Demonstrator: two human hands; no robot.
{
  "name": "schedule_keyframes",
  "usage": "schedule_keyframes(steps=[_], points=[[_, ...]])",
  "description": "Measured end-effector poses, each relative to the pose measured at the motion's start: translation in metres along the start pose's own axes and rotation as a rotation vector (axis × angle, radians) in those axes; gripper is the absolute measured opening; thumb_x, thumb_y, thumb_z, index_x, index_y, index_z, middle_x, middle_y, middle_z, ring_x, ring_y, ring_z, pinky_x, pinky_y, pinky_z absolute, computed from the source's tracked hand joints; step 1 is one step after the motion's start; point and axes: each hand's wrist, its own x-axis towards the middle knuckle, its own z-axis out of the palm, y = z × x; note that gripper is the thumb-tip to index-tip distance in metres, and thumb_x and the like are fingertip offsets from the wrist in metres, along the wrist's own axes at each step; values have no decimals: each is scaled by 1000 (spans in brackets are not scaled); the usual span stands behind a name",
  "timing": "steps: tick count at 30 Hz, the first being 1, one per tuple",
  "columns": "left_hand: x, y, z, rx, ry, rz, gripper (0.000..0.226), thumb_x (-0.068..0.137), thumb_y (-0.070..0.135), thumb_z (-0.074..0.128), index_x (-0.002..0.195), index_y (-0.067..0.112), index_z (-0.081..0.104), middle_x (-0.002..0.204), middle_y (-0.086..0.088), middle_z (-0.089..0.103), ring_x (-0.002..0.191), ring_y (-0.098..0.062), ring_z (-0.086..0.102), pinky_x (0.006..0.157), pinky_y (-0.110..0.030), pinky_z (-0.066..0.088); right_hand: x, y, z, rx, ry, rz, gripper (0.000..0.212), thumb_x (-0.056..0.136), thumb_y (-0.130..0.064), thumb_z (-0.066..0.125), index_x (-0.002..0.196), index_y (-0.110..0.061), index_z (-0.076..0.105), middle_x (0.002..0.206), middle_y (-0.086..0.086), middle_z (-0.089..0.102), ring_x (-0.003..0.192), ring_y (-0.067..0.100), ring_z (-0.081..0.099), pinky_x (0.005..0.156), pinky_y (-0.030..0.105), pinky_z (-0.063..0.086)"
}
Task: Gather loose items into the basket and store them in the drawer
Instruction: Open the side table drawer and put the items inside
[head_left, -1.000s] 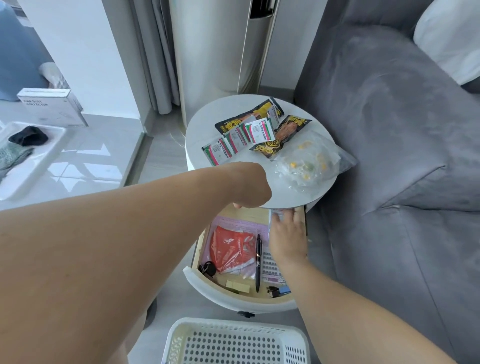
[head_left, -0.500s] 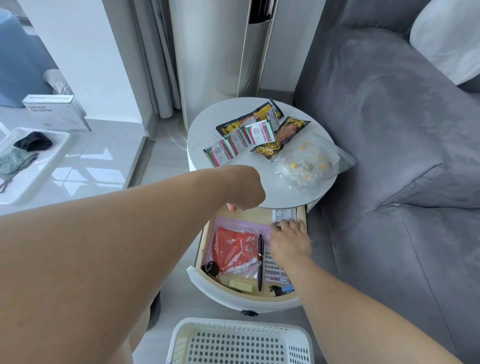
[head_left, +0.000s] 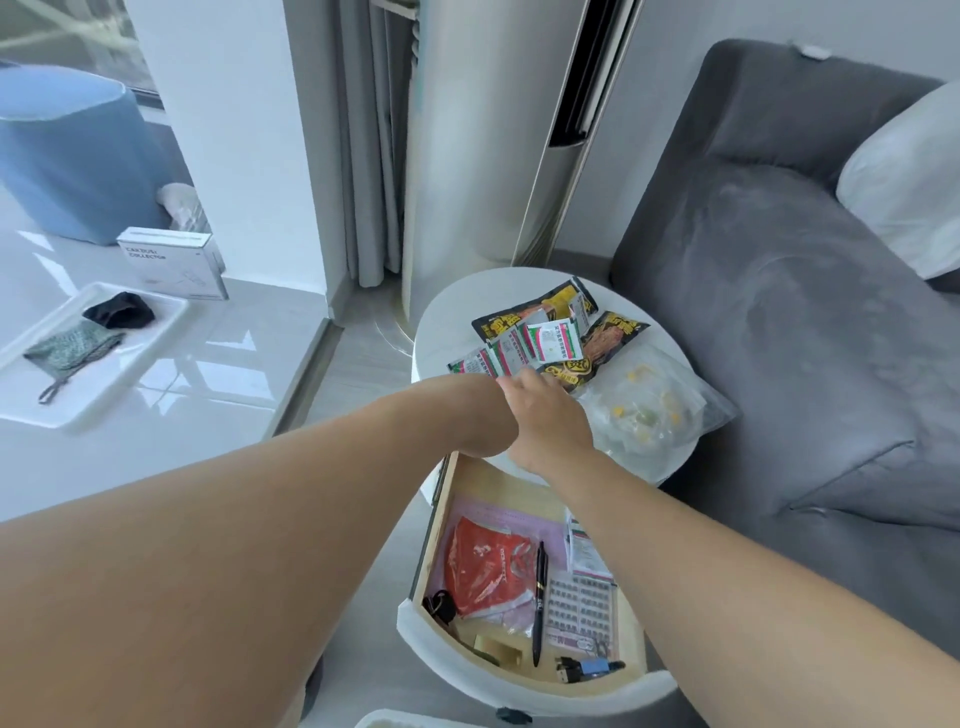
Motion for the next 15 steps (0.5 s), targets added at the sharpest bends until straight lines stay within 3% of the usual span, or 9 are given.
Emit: schedule_keyframes(steps=[2,4,5,7,9,10,13,15], points=[[-4,-9,-7,64,5,-6,31,108,8,36,124,-1,61,101,-17,57,84,-22,44,54,-25,31,25,-18,-13,-103,-72,18,80,91,-19,73,158,-31,30,133,11,47,113,33,59,79,42,50],[-7,-15,-10,134,-6,12,33,110,10,36,128,-2,61,115,-18,64,76,-21,43,50,-22,26,51,-34,-14,-201,-95,14,89,98,-20,66,166,-35,9,134,17,46,103,35,66,78,43,53],[-5,-18,-10,211,-33,31,34,110,11,36,127,-2,62,111,-17,63,70,-21,43,50,-22,26,64,-39,-13,-248,-92,39,89,99,-20,62,166,-36,6,131,18,49,97,34,66,74,43,53],[3,-29,-6,146,-67,6,32,110,14,36,117,-2,64,92,-11,54,73,-23,47,52,-24,31,84,-46,-7,-336,-121,54,73,96,-22,61,159,-33,27,121,14,57,91,32,64,65,39,46],[6,-37,-6,84,-29,-2,28,109,14,37,90,5,57,79,-6,45,77,-25,48,53,-25,33,92,-48,-6,-416,-207,-10,42,90,-19,63,130,-27,58,115,7,66,98,31,67,68,37,45],[6,-41,-7,38,-19,-40,31,108,13,38,80,7,50,76,-5,44,74,-25,47,54,-26,34,93,-48,-5,-470,-225,-58,31,88,-16,63,117,-27,64,112,3,70,99,30,68,71,36,46],[3,-46,-13,-66,12,-84,35,105,13,41,70,14,43,72,-2,45,65,-21,46,65,-30,42,84,-33,-24,-517,-151,-203,24,92,-12,60,110,-26,66,107,0,72,99,28,70,73,35,40],[5,-54,-18,-141,62,-112,34,104,21,47,70,18,44,73,2,47,73,-22,53,73,-31,44,71,-18,-40,-352,17,-229,11,99,-20,57,107,-24,63,103,1,72,93,30,67,70,36,37]])
